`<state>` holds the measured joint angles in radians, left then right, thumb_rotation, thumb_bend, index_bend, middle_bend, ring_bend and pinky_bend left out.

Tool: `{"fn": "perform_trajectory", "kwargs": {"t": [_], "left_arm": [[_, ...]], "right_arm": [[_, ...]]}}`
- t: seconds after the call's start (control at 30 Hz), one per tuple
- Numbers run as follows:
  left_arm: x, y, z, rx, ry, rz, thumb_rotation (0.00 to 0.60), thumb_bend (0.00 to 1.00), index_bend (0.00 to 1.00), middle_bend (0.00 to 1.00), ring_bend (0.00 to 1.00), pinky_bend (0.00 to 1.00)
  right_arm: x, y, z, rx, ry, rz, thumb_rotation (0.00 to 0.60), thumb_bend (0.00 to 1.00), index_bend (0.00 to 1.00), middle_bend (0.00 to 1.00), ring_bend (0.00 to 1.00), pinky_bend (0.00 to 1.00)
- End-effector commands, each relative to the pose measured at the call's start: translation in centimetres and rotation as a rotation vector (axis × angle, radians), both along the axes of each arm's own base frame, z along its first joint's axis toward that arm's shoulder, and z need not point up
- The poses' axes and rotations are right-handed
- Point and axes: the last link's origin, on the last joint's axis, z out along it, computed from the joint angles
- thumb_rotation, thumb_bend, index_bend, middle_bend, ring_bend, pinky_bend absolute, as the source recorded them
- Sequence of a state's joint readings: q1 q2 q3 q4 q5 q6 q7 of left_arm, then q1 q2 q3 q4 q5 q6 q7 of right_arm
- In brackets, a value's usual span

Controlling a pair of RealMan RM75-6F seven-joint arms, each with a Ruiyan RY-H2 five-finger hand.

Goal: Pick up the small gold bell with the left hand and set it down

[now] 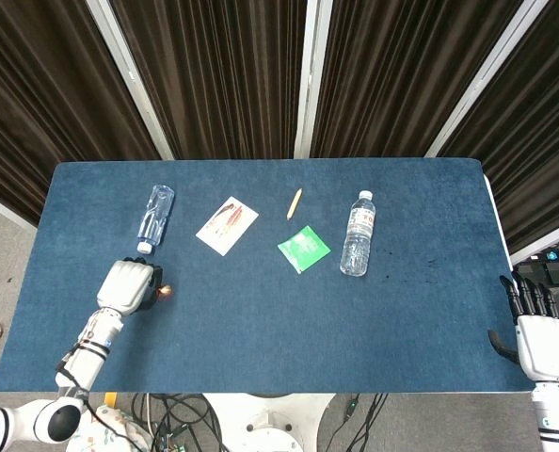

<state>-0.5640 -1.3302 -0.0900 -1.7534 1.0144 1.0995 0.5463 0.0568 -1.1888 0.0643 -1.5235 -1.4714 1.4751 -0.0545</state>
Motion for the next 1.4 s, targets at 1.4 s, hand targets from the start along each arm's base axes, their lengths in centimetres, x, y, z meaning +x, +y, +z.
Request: {"fn": "perform_trajectory", "kwargs": {"t": [1.4], "left_arm": [[-0.9, 0.9, -3.0, -0.049, 0.095, 0.018, 0.6, 0.37, 0.44, 0.47, 0.3, 0.34]], "right_arm": [[-0.4, 0.1, -0.3, 0.006, -0.008, -0.008, 0.6, 0.19, 0.0, 0.0, 0.0, 0.01]]}}
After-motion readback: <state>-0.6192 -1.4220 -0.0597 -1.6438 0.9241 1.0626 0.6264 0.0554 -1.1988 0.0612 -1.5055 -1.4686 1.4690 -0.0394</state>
